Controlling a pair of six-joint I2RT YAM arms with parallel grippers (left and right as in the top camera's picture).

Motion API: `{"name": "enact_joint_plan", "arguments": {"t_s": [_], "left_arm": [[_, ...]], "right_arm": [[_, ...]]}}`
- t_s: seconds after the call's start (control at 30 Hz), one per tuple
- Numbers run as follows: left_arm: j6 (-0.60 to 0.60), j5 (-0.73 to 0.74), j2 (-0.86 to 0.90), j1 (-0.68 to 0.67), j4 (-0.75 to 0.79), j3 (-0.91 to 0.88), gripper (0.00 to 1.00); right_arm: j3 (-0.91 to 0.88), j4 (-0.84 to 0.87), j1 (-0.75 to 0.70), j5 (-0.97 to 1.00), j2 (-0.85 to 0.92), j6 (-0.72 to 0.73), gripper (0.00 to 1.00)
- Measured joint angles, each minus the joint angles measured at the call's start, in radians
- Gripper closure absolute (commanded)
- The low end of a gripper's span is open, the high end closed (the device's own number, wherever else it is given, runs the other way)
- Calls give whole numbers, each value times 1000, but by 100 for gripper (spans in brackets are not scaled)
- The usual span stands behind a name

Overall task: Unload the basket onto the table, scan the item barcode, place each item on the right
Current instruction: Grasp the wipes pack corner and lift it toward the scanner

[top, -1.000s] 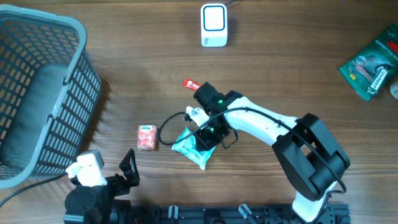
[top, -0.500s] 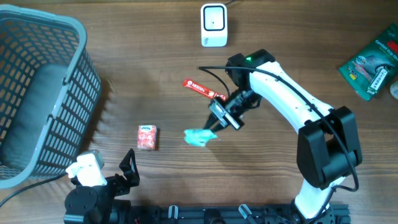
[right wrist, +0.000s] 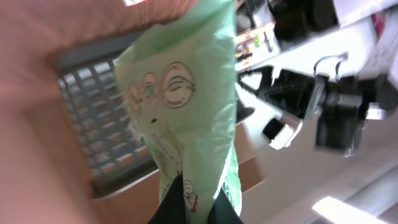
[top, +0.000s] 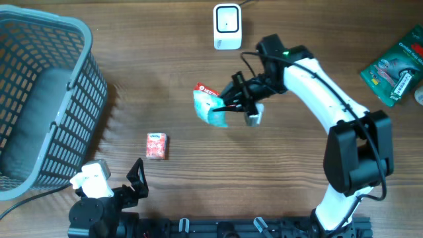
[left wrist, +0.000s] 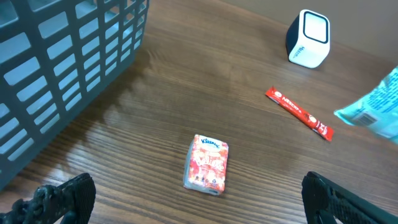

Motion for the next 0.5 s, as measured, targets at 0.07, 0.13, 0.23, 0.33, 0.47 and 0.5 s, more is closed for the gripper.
{"name": "enact_joint_plan", "arguments": {"t_s": [0.07,0.13,0.23,0.33,0.47,0.5], "left_arm": [[0,0,0,0,0,0,0],[0,0,0,0,0,0,0],[0,0,0,0,0,0,0],[0,0,0,0,0,0,0],[0,0,0,0,0,0,0],[0,0,0,0,0,0,0]], "right_arm": [[-2,-245,-68,-2,0,28,95],[-16,-370,-106,20,0,40,95],[-43,-388,-125,89,0,44,95],[-78,-429,-129,146,0,44,96],[-89,-483,-129,143,0,-14,95],[-89,-483,-129,134,0,-33,95]]}}
